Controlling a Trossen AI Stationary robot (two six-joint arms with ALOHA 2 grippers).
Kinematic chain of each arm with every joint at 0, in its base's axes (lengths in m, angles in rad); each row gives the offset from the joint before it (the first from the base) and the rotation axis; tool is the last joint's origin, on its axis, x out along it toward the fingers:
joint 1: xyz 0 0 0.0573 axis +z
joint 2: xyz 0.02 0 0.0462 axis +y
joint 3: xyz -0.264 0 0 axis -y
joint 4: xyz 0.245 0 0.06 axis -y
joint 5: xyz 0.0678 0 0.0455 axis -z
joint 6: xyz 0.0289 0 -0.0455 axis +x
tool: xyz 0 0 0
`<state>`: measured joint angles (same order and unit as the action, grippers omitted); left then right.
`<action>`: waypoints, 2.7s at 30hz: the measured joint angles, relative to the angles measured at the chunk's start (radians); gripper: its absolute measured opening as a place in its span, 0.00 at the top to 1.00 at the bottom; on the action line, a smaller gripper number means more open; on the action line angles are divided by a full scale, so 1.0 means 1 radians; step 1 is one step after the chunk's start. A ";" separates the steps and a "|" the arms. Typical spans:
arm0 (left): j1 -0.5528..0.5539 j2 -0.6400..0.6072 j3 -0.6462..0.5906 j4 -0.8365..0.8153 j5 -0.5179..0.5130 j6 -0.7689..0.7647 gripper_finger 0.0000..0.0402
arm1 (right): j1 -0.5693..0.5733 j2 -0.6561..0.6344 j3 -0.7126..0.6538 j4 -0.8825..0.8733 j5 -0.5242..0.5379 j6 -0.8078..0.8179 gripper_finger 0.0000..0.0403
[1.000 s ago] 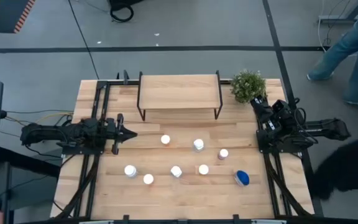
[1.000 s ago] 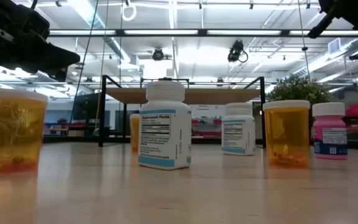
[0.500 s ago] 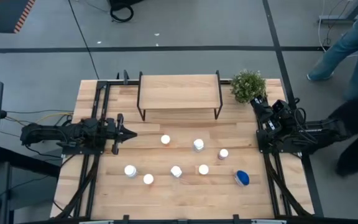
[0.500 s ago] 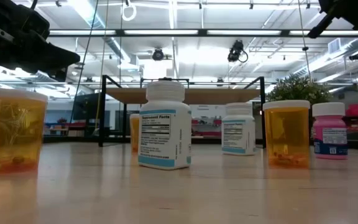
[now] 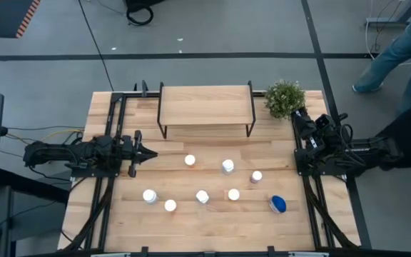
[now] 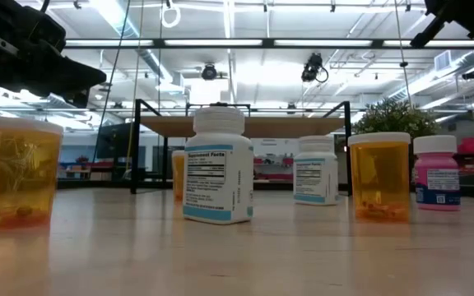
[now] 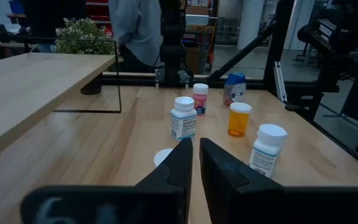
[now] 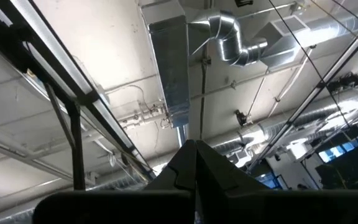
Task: Pick and place medicine bottles onto shelf by color
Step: Put the top yellow pill bottle on the shelf
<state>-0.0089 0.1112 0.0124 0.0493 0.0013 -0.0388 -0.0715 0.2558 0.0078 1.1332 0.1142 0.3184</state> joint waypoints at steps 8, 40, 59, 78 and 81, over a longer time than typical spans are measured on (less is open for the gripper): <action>0.001 -0.001 0.001 0.204 -0.017 0.016 0.93 | 0.000 0.000 0.000 0.005 -0.010 0.003 0.98; 0.000 0.083 0.079 0.251 -0.215 -0.104 0.47 | 0.001 0.264 0.000 -0.119 0.129 -0.236 0.98; 0.005 1.259 0.972 -0.536 -0.129 -0.073 0.44 | -0.044 0.372 0.001 -0.152 0.343 -0.293 0.98; 0.029 1.659 1.276 -0.810 -0.022 0.002 0.16 | -0.044 0.425 0.001 -0.150 0.352 -0.372 0.98; 0.029 1.658 1.274 -0.809 -0.022 0.006 0.12 | -0.044 0.425 0.001 -0.150 0.352 -0.372 0.98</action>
<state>0.0204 1.7695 1.2866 -0.7593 -0.0212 -0.0326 -0.1158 0.6811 0.0086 0.9829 0.4660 -0.0532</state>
